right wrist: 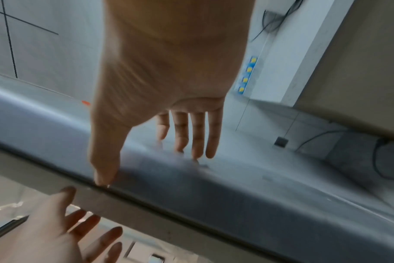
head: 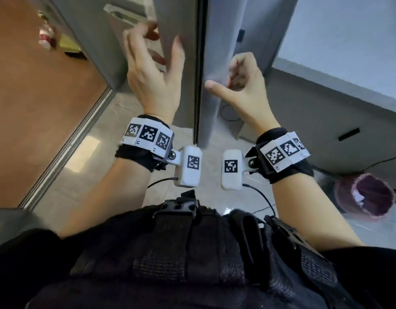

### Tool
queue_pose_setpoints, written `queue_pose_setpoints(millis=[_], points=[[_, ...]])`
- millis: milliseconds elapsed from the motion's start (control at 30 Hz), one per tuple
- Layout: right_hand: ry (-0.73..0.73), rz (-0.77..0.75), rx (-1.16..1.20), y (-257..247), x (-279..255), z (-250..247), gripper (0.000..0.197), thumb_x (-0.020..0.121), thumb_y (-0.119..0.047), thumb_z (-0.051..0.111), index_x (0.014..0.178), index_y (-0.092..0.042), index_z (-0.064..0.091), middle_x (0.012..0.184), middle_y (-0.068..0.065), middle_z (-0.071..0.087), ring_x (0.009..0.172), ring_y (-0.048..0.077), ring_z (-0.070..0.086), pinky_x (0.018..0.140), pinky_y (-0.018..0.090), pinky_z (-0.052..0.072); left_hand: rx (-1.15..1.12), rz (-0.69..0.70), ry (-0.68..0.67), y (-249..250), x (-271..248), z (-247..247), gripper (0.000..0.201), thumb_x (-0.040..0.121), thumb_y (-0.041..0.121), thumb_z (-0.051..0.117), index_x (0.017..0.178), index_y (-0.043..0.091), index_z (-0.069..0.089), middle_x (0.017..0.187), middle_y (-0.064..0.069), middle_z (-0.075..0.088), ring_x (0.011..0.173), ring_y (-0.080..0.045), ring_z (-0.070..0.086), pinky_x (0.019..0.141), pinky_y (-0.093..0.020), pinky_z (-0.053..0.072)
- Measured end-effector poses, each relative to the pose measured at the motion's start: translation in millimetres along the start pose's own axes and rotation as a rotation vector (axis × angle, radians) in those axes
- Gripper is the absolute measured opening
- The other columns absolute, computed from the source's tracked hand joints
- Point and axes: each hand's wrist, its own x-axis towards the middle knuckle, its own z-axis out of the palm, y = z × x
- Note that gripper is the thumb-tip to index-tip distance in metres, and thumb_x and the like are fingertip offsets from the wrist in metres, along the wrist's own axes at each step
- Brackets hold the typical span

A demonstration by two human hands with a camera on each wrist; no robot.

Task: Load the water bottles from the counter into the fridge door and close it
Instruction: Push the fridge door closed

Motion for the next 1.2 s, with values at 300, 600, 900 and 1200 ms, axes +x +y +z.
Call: queue_pose_setpoints(millis=[300,600,900,1200], points=[[-0.441,-0.026,0.050,-17,51,82,0.014,0.081,-0.031,0.064,0.090,-0.021,0.061,0.091,0.023,0.068,0.075,0.018,0.064,0.068,0.032,0.051,0.167,-0.177,0.065,-36,14,-54,0.054,0.091,0.040,0.041,0.119,-0.006,0.050,0.113,-0.021,0.059,0.101,-0.031,0.058,0.090,-0.042,0.050],[-0.584,-0.026,0.063,-24,141,173,0.012,0.088,-0.012,0.053,0.089,-0.018,0.064,0.086,0.004,0.068,0.078,0.011,0.064,0.070,0.028,0.051,0.274,-0.196,0.128,-138,78,-85,0.058,0.096,0.039,0.044,0.132,-0.005,0.039,0.134,-0.022,0.038,0.121,-0.030,0.049,0.093,-0.046,0.052],[-0.539,-0.014,0.149,-30,243,283,0.021,0.088,-0.007,0.055,0.073,-0.018,0.066,0.063,-0.011,0.073,0.073,0.016,0.068,0.064,0.019,0.049,0.317,-0.189,0.101,-231,196,-100,0.051,0.094,0.028,0.035,0.125,-0.011,0.046,0.119,-0.026,0.048,0.110,-0.037,0.053,0.093,-0.037,0.048],[-0.521,0.007,0.151,-29,355,346,0.012,0.080,-0.020,0.058,0.087,-0.015,0.066,0.075,0.005,0.069,0.073,0.018,0.066,0.063,0.015,0.050,0.243,-0.249,0.057,-321,311,-69,0.054,0.093,0.033,0.032,0.131,-0.005,0.042,0.129,-0.020,0.050,0.120,-0.030,0.048,0.104,-0.043,0.040]])
